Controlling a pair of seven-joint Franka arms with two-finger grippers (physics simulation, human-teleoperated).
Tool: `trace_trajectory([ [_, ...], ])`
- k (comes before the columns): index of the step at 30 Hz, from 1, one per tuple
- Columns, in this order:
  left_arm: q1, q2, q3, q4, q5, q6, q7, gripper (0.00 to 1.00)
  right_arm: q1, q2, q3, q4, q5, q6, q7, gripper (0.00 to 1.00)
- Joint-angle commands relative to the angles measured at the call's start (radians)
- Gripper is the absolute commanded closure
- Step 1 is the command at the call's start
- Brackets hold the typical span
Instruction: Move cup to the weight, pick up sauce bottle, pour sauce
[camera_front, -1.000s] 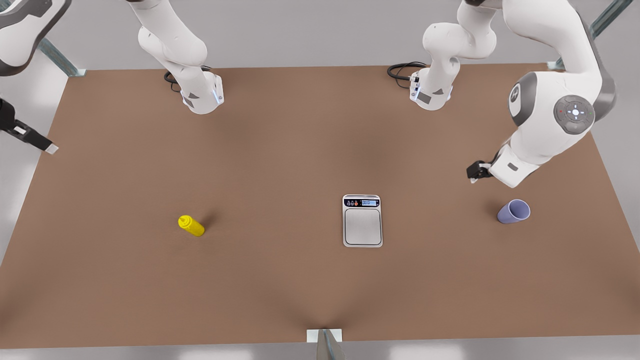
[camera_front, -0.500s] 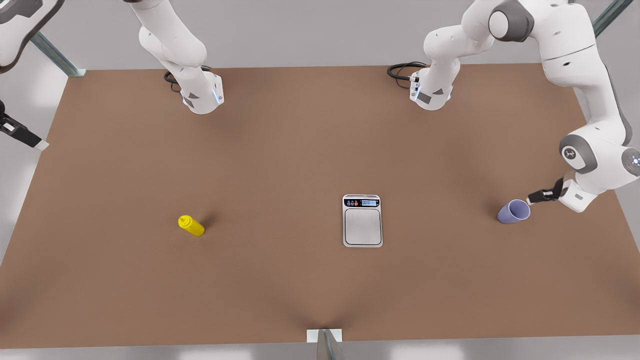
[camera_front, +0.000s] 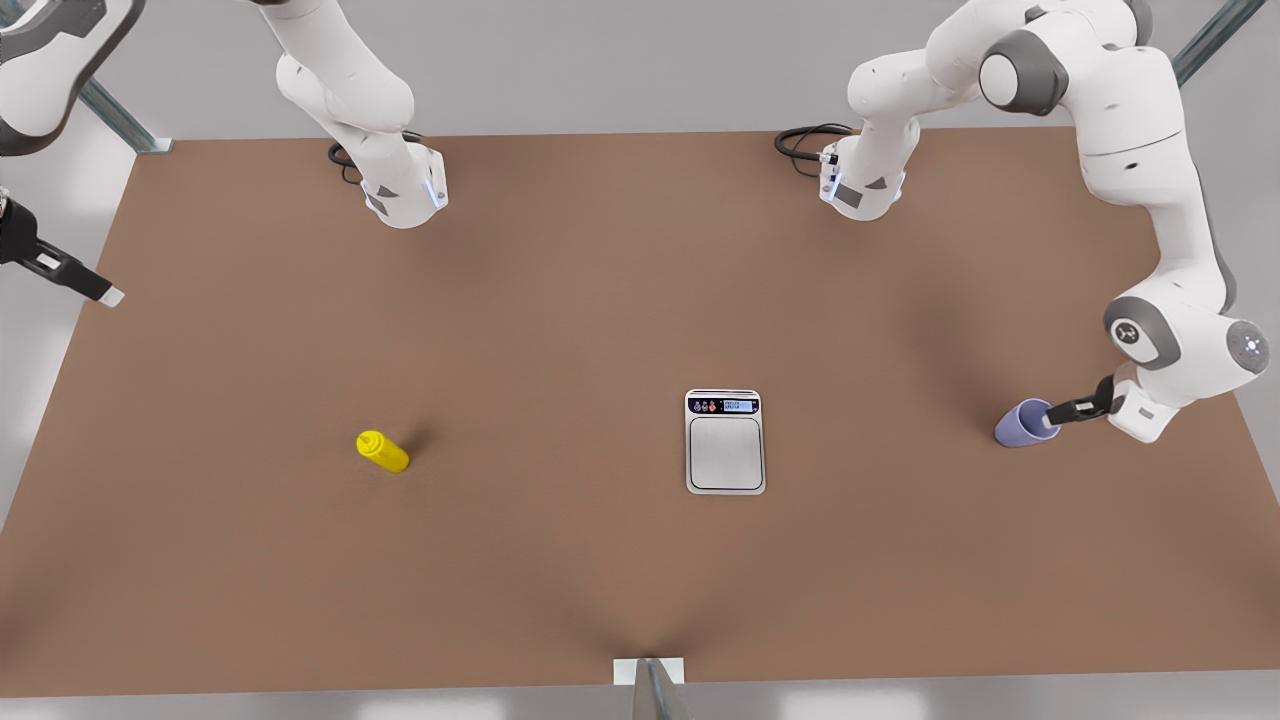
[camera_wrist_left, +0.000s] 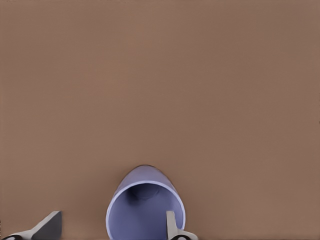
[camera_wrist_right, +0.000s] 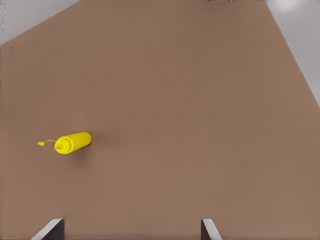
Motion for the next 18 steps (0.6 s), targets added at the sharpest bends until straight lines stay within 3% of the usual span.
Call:
trace_trajectory([
  [1, 0.0, 0.0, 0.0, 0.0, 0.003, 0.0, 0.007, 0.0, 0.255, 0.0, -0.001, 0.0, 0.0, 0.001, 0.0, 0.0],
  [18, 0.002, 0.104, 0.003, 0.018, -0.032, 0.023, 0.108, 0.0, 0.259, 0.003, -0.001, -0.008, 0.002, 0.005, 0.0, 0.0],
])
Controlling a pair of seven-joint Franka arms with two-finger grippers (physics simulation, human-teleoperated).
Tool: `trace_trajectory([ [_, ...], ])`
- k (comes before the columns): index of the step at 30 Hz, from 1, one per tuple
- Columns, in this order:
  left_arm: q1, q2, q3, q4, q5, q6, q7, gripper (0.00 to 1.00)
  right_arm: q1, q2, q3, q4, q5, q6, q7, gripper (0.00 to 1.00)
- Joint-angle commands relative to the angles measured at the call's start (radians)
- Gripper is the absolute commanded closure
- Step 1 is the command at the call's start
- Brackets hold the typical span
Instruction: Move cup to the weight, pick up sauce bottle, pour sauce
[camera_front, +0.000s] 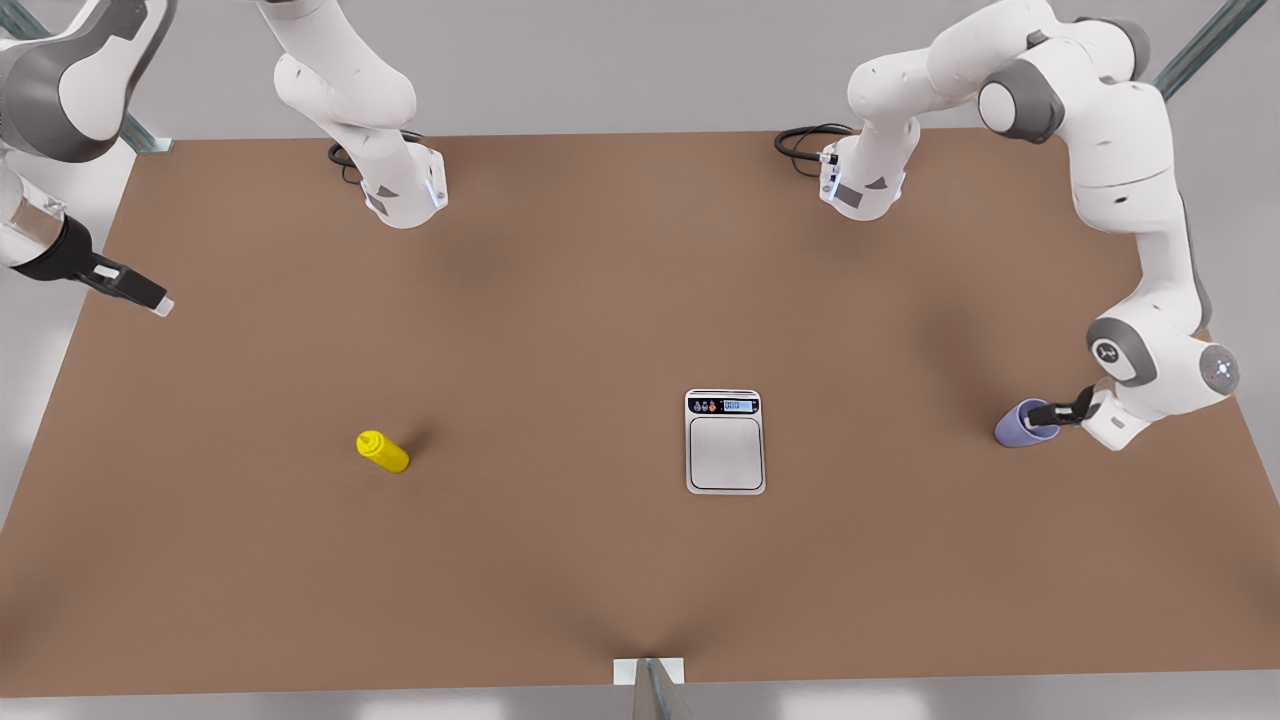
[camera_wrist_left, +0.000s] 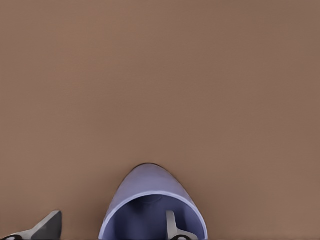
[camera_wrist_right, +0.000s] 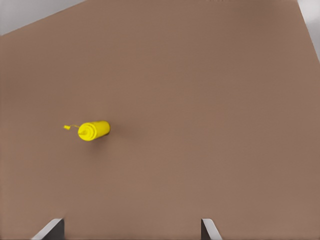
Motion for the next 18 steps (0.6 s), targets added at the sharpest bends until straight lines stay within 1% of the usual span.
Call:
trace_trajectory([
  [1, 0.0, 0.0, -0.001, 0.0, -0.008, 0.0, 0.0, 0.0, 0.139, 0.0, 0.001, 0.0, 0.0, 0.0, 0.0, 0.0],
  [2, 0.0, 0.0, -0.001, 0.002, -0.01, 0.0, -0.002, 0.05, 0.139, 0.0, 0.001, 0.0, 0.0, 0.0, 0.0, 0.0],
  [3, 0.0, 0.011, -0.001, 0.014, -0.008, 0.0, -0.002, 0.19, 0.139, 0.0, 0.001, 0.0, 0.0, 0.0, 0.0, 0.0],
  [4, 0.0, 0.014, -0.001, 0.015, -0.008, 0.0, -0.002, 0.24, 0.139, 0.0, 0.001, 0.0, 0.0, 0.0, 0.0, 0.0],
  [5, -0.002, 0.015, -0.001, 0.021, -0.008, 0.0, -0.006, 0.35, 0.139, 0.0, 0.001, 0.0, 0.0, -0.001, 0.0, 0.0],
  [6, 0.0, 0.017, -0.001, 0.021, -0.007, 0.0, -0.006, 0.43, 0.137, 0.0, 0.001, 0.0, 0.0, -0.003, 0.0, 0.0],
  [7, -0.002, 0.018, -0.001, 0.021, -0.007, -0.002, -0.009, 0.54, 0.137, 0.0, 0.001, 0.0, 0.0, -0.004, 0.0, 0.0],
  [8, 0.0, 0.017, 0.001, 0.021, -0.002, -0.002, -0.006, 0.68, 0.136, 0.0, 0.001, 0.0, 0.0, -0.006, 0.0, 0.0],
  [9, -0.002, 0.018, 0.001, 0.021, -0.002, -0.002, -0.008, 0.74, 0.137, 0.0, 0.001, 0.0, 0.0, -0.004, 0.0, 0.0],
  [11, 0.0, 0.02, 0.001, 0.023, -0.005, -0.002, -0.009, 0.74, 0.139, 0.0, 0.001, -0.008, 0.0, -0.001, 0.0, 0.0],
  [12, 0.0, 0.02, 0.001, 0.022, -0.005, 0.0, -0.009, 0.79, 0.137, 0.0, 0.001, -0.006, 0.0, 0.0, 0.0, 0.0],
  [18, -0.002, 0.038, -0.001, 0.035, -0.007, 0.0, -0.046, 0.79, 0.137, 0.0, 0.001, -0.006, 0.0, 0.0, 0.0, 0.0],
])
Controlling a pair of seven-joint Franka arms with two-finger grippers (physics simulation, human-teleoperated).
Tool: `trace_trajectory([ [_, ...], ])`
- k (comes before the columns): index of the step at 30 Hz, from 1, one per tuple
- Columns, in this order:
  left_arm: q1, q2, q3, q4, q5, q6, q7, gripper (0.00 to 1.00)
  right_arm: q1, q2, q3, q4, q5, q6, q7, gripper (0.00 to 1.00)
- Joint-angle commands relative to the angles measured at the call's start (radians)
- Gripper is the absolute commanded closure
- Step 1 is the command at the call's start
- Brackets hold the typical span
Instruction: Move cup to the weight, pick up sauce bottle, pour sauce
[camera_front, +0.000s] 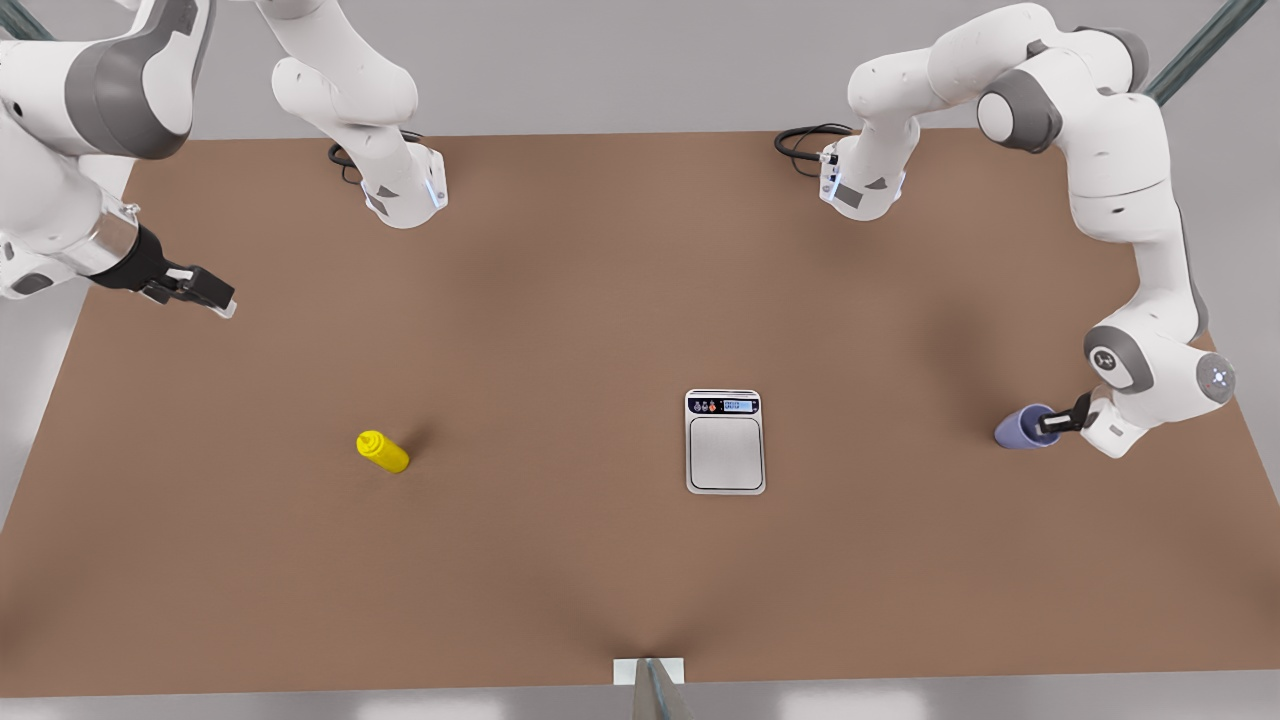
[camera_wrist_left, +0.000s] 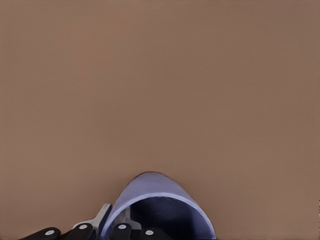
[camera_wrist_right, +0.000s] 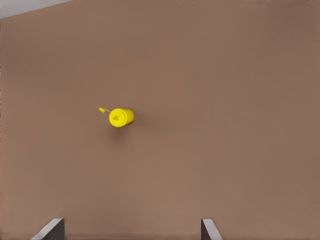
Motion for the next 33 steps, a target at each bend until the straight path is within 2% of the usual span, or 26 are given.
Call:
trace_trajectory([
  [1, 0.001, 0.001, 0.0, 0.0, -0.001, 0.0, 0.001, 0.79, -0.005, 0.0, 0.001, -0.001, 0.0, 0.0, 0.0, 0.0],
  [8, 0.001, -0.002, 0.0, 0.014, -0.024, -0.015, 0.004, 0.79, -0.008, -0.002, 0.001, 0.0, 0.014, -0.003, 0.0, 0.0],
  [11, -0.022, -0.083, -0.009, 0.012, -0.026, -0.095, -0.008, 0.79, -0.008, 0.0, 0.001, -0.001, 0.014, -0.002, 0.0, 0.0],
  [20, -0.458, -0.13, -0.012, 0.015, -0.032, -0.147, -0.355, 0.79, -0.005, 0.001, 0.001, -0.009, 0.014, 0.001, 0.0, 0.0],
  [24, -0.499, -0.101, -0.16, 0.097, -0.044, -0.161, -0.64, 0.79, -0.006, 0.0, 0.001, -0.009, 0.014, 0.0, 0.0, 0.0],
  [26, -0.593, -0.04, -0.16, 0.202, -0.043, -0.161, -0.821, 0.79, -0.006, -0.002, 0.001, -0.011, 0.014, -0.002, 0.0, 0.0],
  [31, -0.761, 0.044, -0.158, 0.287, -0.047, -0.138, -1.019, 0.79, -0.006, 0.015, 0.001, -0.001, 0.015, 0.026, 0.0, 0.0],
  [33, -0.765, 0.054, -0.155, 0.288, -0.008, -0.126, -1.004, 0.79, -0.006, 0.015, 0.001, -0.005, 0.015, 0.035, 0.0, 0.0],
])
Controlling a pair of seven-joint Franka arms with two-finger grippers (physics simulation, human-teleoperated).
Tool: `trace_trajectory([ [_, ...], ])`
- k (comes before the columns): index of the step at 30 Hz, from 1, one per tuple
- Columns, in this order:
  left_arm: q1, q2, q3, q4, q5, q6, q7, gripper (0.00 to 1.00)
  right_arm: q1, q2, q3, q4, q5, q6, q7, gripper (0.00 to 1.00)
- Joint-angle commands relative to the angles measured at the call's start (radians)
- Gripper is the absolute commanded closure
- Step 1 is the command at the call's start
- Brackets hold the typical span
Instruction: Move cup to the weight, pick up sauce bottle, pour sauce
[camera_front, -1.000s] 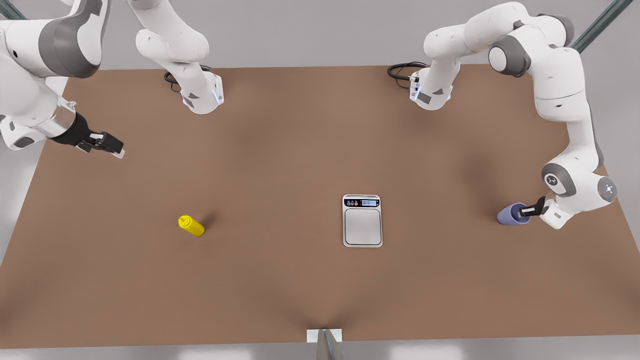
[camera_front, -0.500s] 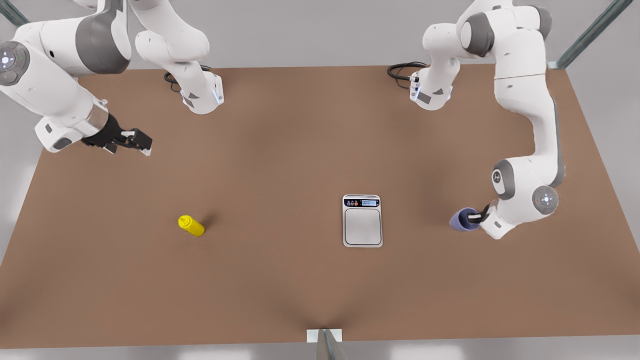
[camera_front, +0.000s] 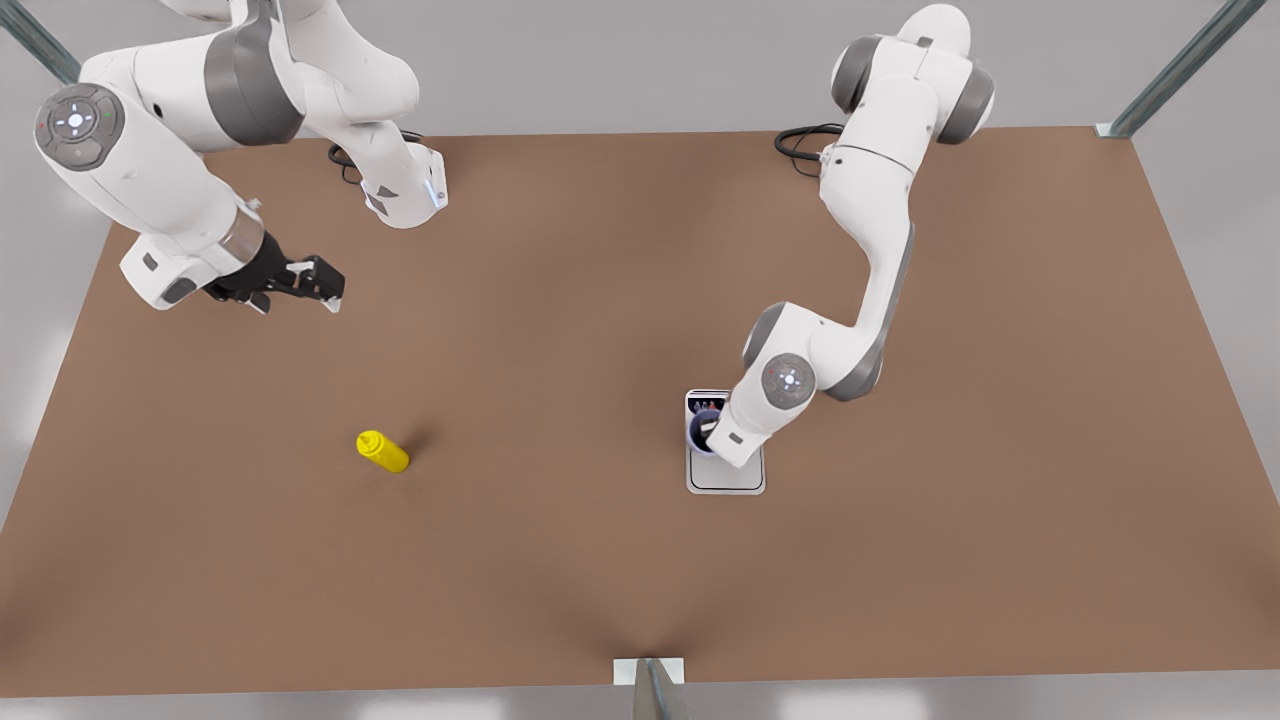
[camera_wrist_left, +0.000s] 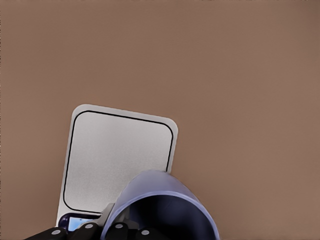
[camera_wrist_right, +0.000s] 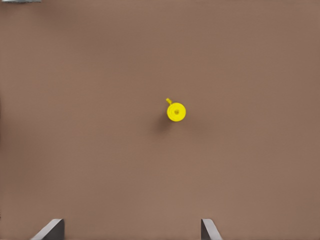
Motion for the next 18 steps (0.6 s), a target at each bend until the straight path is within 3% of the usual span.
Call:
trace_trajectory([
  [1, 0.004, 0.0, 0.0, 0.0, -0.06, 0.001, 0.005, 0.79, -0.219, -0.001, 0.0, 0.0, 0.0, -0.002, 0.0, 0.0],
  [18, 0.051, 0.037, -0.005, 0.0, -0.086, 0.037, 0.008, 0.79, -0.219, -0.001, 0.0, -0.005, 0.0, -0.006, -0.002, 0.0],
])
